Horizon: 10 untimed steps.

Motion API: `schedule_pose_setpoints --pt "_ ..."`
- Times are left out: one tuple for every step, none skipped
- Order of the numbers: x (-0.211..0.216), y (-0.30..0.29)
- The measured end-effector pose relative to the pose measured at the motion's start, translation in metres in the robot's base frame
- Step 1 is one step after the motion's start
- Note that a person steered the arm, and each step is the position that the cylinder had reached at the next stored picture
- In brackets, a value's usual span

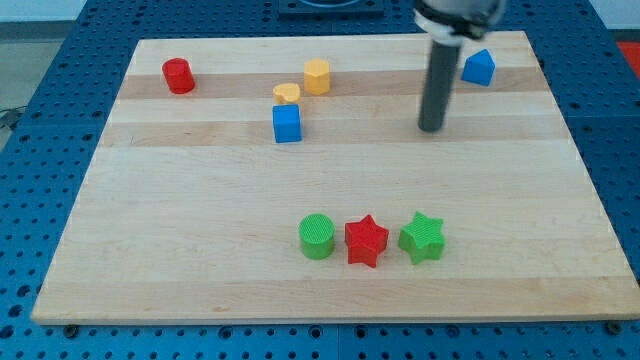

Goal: Move the green star towards the blue cube

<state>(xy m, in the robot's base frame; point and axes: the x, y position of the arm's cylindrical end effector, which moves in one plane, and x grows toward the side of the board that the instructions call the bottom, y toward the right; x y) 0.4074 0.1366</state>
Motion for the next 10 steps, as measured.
schedule_pose_setpoints --pt "0.055 0.018" --pt "0.087 0.022" --pt "0.135 0.016" --pt "0.189 0.002" --pt "0.190 -0.001" --pt "0.185 -0.039" --pt "0.166 -0.056" --pt "0.099 -0.065" --pt "0.065 -0.067" --pt "0.107 -0.048"
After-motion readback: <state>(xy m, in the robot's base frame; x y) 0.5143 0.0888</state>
